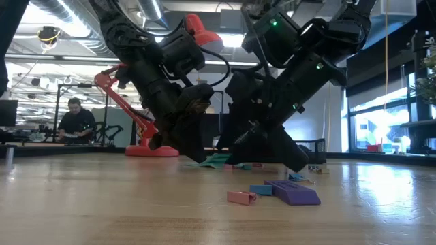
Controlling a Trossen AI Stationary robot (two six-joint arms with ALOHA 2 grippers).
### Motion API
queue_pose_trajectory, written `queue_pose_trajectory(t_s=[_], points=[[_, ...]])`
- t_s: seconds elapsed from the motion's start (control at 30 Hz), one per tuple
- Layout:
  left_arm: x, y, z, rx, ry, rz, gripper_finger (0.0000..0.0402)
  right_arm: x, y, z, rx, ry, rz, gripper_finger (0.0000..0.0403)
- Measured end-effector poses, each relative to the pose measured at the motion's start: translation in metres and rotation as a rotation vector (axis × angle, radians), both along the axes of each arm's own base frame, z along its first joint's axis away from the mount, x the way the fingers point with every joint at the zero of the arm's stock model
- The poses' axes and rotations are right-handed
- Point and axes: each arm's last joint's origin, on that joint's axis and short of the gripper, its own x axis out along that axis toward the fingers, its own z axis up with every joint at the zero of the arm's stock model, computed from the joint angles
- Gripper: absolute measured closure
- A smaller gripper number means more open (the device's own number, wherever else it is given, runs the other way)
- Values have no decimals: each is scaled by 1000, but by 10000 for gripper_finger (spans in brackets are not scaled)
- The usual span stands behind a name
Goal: Pick and place office supplies into organizer
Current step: Put the blue sticky notes into the black desk organizer
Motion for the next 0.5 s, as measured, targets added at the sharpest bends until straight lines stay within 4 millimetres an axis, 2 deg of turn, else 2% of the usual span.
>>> queue_pose_trajectory(t_s=[0.33,0.5], points=[[0,0,0,-4,5,-3,399,1,0,-4,2,6,2,279],[0,0,0,-11,4,-9,399,1,0,-5,3,-2,2,294]])
